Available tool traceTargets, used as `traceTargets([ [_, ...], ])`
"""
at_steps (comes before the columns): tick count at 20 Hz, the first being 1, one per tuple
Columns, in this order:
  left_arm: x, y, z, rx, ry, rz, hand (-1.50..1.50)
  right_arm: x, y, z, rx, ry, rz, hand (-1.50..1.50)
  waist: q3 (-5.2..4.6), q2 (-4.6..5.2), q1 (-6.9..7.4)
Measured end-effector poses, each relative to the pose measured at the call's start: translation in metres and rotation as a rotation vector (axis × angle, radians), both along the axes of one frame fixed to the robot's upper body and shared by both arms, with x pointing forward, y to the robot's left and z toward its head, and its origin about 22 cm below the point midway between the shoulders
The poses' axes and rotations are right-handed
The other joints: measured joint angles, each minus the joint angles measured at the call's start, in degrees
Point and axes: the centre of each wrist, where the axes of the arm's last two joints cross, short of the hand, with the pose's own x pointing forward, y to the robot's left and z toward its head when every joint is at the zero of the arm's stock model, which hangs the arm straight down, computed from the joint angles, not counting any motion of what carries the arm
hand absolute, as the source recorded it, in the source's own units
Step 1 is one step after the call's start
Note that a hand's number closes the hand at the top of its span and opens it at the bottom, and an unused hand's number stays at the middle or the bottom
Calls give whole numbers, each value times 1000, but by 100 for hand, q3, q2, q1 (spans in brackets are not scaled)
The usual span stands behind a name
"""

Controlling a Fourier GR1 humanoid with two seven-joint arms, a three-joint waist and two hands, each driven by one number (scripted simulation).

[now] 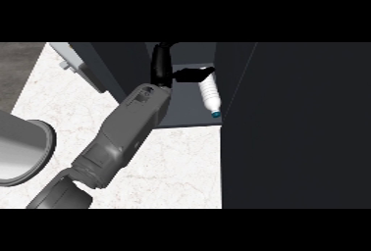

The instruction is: Pick up the bottled water, place it into the cabinet and close the cabinet

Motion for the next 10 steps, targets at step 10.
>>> traceTargets([
  [10,9,-1,17,-100,-44,-77,-150,4,0,0,8,-7,-4,-150,-3,-23,64],
])
